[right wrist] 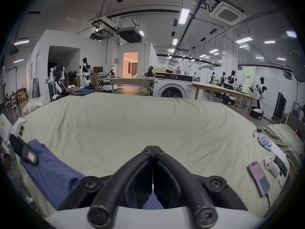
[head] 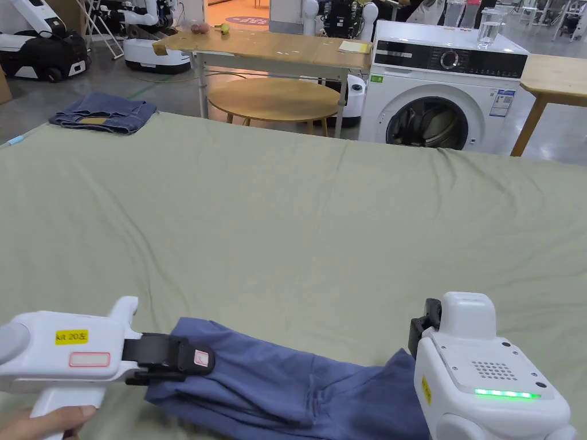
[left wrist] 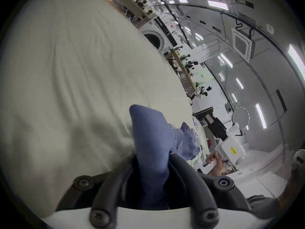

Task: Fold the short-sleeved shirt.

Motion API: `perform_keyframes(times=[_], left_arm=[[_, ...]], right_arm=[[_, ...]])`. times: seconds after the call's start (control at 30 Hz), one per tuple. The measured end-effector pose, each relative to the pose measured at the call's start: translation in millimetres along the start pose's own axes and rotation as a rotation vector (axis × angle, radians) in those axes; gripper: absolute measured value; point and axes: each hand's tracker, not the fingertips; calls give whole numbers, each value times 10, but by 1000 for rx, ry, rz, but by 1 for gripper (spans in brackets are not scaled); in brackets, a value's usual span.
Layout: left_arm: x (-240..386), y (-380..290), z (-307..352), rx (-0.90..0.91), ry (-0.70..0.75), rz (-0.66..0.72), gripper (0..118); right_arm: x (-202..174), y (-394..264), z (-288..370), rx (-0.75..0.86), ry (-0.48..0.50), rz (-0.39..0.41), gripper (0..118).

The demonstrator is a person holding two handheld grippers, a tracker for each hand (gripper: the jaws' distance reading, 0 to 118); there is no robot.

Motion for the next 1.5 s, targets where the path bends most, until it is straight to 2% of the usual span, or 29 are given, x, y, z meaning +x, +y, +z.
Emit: perform_keyframes(times=[0.07,0.2,0.3,0.37,0.63,0.9,1.23,1.4,1.47,1.5], left_arm=[[69,92,213,23,48,-24,9],[291,249,626,43,241,-67,9],[504,297,733,56,404,-109,9],[620,336,752,46,456,-117,9],[1442,168,271,-2,480,-159,9],[1924,72,-514,-147,424,-213,9],[1850,-157,-1780,-257,480,-177,9],[1759,-274,-2081,-275,522,-188,9],[1732,-254,-2024,-265,489,-167,25],[1725,-240,-1989,-269,425,-142,41]], right_arm=[[4,7,8,2,2,0,0],[-16,20,30,8,7,6,0],[-34,21,26,8,15,8,0],[-45,19,25,7,18,8,0],[-61,0,20,-4,24,3,0],[-46,-18,36,-7,20,10,0],[66,-73,44,-20,4,-18,0],[126,-83,46,-31,-7,-17,0],[146,-82,49,-30,-11,-20,0],[155,-81,51,-29,-13,-22,0]])
